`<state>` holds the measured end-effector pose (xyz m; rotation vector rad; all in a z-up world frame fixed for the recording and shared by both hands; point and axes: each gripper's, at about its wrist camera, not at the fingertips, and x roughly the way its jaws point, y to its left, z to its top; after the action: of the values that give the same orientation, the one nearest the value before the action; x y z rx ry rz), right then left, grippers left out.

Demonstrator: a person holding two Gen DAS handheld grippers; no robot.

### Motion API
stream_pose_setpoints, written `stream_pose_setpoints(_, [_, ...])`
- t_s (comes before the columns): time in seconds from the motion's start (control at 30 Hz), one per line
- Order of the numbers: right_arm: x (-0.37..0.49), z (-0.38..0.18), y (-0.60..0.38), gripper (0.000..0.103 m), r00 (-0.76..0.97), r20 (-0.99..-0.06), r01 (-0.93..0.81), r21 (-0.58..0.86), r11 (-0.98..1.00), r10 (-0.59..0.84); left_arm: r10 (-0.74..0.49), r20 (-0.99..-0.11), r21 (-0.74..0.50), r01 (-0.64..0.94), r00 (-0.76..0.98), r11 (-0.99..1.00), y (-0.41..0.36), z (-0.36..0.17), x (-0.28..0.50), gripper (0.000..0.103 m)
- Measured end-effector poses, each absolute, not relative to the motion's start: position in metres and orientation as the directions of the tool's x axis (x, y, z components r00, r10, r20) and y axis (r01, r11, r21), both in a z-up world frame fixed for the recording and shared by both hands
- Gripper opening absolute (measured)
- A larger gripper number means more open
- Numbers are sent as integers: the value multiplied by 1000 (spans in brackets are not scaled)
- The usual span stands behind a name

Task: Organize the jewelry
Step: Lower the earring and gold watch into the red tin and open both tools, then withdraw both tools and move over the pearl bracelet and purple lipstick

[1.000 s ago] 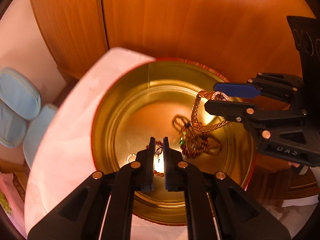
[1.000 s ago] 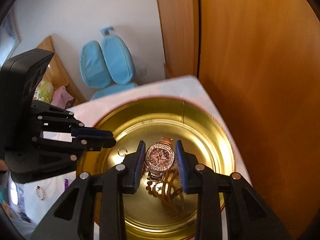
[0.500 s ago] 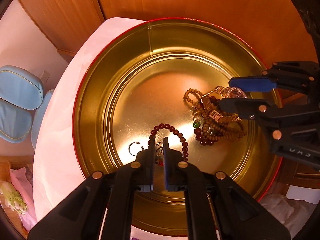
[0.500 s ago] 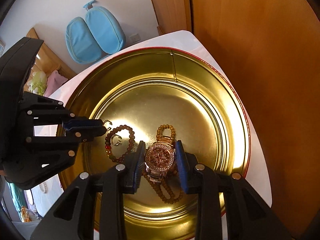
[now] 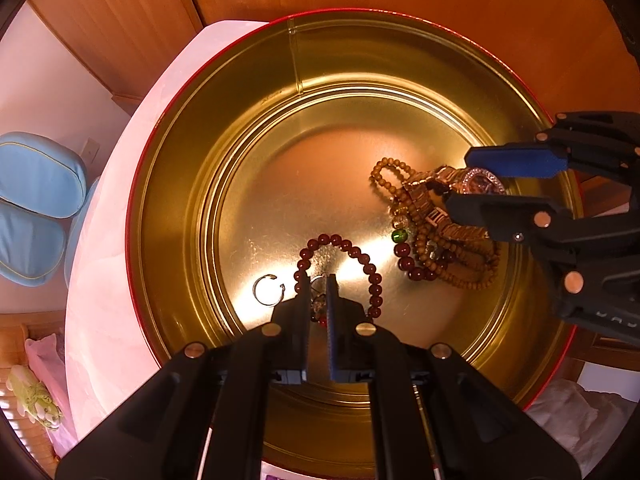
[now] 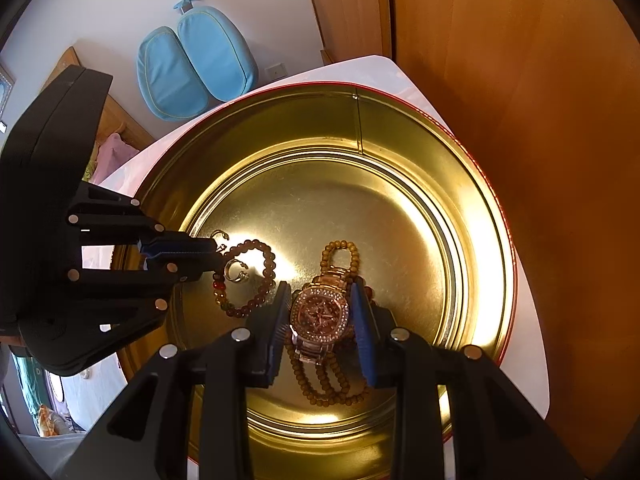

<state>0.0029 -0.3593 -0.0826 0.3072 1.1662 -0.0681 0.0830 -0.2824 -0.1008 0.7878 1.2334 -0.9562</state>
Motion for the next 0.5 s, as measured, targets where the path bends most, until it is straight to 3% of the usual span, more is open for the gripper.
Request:
stream_pose_setpoints(0.17, [0, -82, -359, 32, 404, -908, 215, 207, 954, 106, -164, -984, 3, 915, 75, 403, -284, -105, 84, 8])
stream_pose_setpoints(0.23, [-1, -81, -359, 35, 423, -900, 212, 206, 955, 100, -165, -982, 14, 915, 88, 402, -286, -105, 80, 15])
stream_pose_setpoints(0.3, [-4, -77, -361, 67, 451, -888, 226, 215, 950, 94, -164, -981, 24, 908, 102, 418, -286, -105, 80, 69])
stream_pose_setpoints(0.5, [-8, -64, -366, 71, 510, -855, 242, 244, 939, 90, -175, -975, 53, 915, 133, 399, -286, -105, 73, 71])
